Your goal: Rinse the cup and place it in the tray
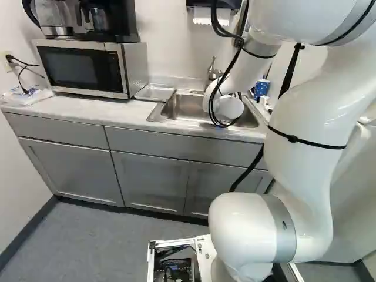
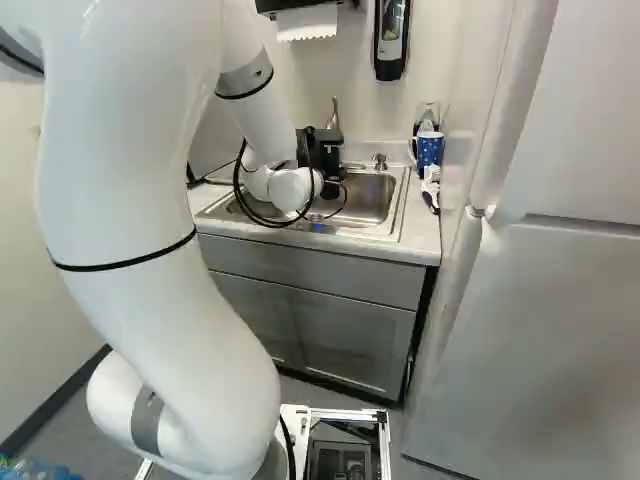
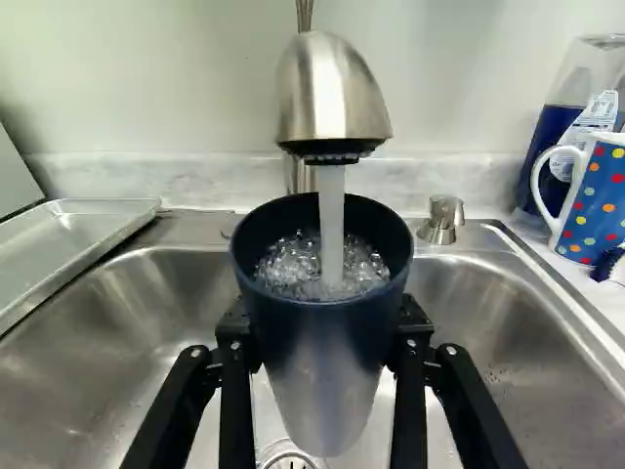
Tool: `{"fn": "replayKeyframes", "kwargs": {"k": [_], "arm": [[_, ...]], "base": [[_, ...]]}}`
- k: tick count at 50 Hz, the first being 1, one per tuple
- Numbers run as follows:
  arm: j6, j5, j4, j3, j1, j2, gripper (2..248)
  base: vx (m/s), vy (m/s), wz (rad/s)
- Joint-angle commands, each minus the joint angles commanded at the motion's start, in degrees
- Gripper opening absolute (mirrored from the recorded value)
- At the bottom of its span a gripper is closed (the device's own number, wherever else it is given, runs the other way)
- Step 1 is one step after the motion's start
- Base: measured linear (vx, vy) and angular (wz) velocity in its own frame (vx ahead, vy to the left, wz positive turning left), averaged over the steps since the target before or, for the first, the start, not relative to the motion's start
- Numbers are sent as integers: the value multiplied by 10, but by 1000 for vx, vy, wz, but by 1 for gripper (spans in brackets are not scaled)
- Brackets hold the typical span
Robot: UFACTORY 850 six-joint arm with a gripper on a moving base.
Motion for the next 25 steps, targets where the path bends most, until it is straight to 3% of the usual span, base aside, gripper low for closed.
{"fn": "replayKeyframes", "kwargs": {"k": [25], "arm": [[0, 0, 0, 8, 38, 7, 124]], "base": [[0, 0, 0]]}}
